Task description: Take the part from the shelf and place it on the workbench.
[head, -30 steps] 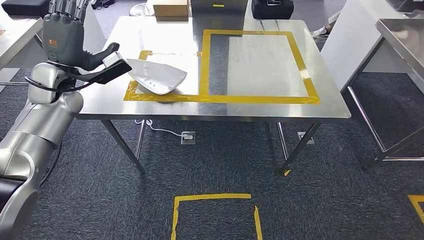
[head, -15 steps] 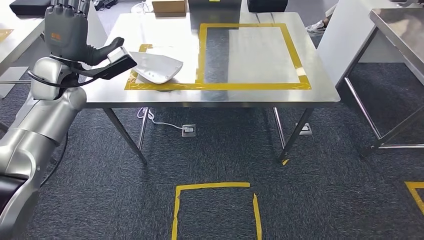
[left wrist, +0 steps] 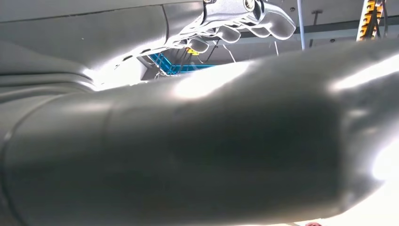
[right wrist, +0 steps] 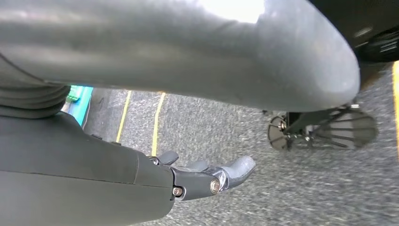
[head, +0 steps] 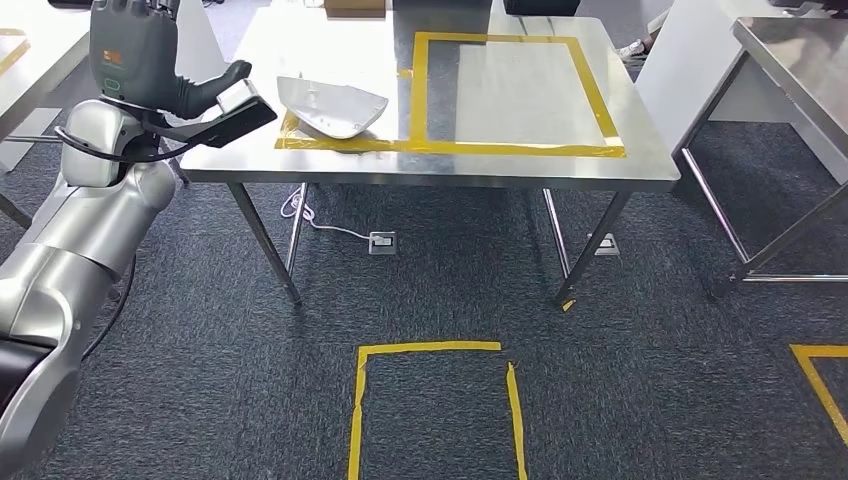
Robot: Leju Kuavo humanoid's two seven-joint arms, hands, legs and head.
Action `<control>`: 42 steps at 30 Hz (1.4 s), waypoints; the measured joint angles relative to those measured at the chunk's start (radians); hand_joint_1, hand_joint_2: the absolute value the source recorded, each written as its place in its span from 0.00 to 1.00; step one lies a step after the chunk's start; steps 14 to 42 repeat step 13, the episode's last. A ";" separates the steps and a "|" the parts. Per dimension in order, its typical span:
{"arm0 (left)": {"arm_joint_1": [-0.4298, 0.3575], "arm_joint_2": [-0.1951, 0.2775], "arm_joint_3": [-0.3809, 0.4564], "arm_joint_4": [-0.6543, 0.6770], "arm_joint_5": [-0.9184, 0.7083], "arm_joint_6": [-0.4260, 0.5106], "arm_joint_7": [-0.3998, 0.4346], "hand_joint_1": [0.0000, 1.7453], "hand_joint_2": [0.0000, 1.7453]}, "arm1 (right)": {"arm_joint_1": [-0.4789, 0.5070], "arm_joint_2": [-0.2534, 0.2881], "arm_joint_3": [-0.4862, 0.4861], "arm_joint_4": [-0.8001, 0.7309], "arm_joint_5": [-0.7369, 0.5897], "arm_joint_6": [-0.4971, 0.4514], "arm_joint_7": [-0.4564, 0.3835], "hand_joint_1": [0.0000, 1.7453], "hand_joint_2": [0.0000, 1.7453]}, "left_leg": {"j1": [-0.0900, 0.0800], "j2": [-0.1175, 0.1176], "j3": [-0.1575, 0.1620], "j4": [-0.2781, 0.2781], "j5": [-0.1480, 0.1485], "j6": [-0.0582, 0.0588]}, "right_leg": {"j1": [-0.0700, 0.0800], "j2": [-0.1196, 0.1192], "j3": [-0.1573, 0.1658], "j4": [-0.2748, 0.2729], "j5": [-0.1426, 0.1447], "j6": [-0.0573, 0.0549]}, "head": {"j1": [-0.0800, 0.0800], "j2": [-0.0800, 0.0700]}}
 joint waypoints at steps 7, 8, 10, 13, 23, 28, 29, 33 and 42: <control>0.026 0.040 0.007 0.032 0.076 0.009 -0.014 0.00 0.00 | -0.004 0.002 -0.016 0.000 -0.006 -0.007 0.004 0.00 0.00 | -0.001 0.003 -0.024 0.003 0.016 -0.036 | 0.008 -0.001 0.106 -0.206 0.011 -0.038 | 0.001 0.000; 0.044 0.056 0.013 0.041 0.100 0.008 -0.025 0.00 0.00 | -0.004 0.004 -0.020 0.000 -0.008 -0.009 0.007 0.00 0.00 | 0.000 0.001 -0.034 0.036 -0.023 -0.042 | 0.003 -0.001 0.097 -0.211 0.025 -0.043 | -0.001 0.000; 0.099 0.083 0.028 0.063 0.133 0.009 -0.040 0.00 0.00 | -0.003 0.006 -0.025 0.000 -0.013 -0.012 0.014 0.00 0.00 | 0.005 -0.001 -0.061 0.152 -0.118 -0.055 | 0.002 0.000 0.071 -0.212 0.050 -0.050 | -0.006 0.000; 0.209 0.108 0.050 0.094 0.158 0.012 -0.042 0.00 0.00 | 0.001 0.008 -0.033 0.000 -0.015 -0.013 0.020 0.00 0.00 | 0.011 -0.001 -0.066 0.268 -0.139 -0.067 | 0.000 0.001 0.034 -0.211 0.079 -0.048 | -0.006 0.000; 0.209 0.108 0.050 0.094 0.158 0.012 -0.042 0.00 0.00 | 0.001 0.008 -0.033 0.000 -0.015 -0.013 0.020 0.00 0.00 | 0.011 -0.001 -0.066 0.268 -0.139 -0.067 | 0.000 0.001 0.034 -0.211 0.079 -0.048 | -0.006 0.000; 0.209 0.108 0.050 0.094 0.158 0.012 -0.042 0.00 0.00 | 0.001 0.008 -0.033 0.000 -0.015 -0.013 0.020 0.00 0.00 | 0.011 -0.001 -0.066 0.268 -0.139 -0.067 | 0.000 0.001 0.034 -0.211 0.079 -0.048 | -0.006 0.000; 0.209 0.108 0.050 0.094 0.158 0.012 -0.042 0.00 0.00 | 0.001 0.008 -0.033 0.000 -0.015 -0.013 0.020 0.00 0.00 | 0.011 -0.001 -0.066 0.268 -0.139 -0.067 | 0.000 0.001 0.034 -0.211 0.079 -0.048 | -0.006 0.000; 0.209 0.108 0.050 0.094 0.158 0.012 -0.042 0.00 0.00 | 0.001 0.008 -0.033 0.000 -0.015 -0.013 0.020 0.00 0.00 | 0.011 -0.001 -0.066 0.268 -0.139 -0.067 | 0.000 0.001 0.034 -0.211 0.079 -0.048 | -0.006 0.000; 0.209 0.108 0.050 0.094 0.158 0.012 -0.042 0.00 0.00 | 0.001 0.008 -0.033 0.000 -0.015 -0.013 0.020 0.00 0.00 | 0.011 -0.001 -0.066 0.268 -0.139 -0.067 | 0.000 0.001 0.034 -0.211 0.079 -0.048 | -0.006 0.000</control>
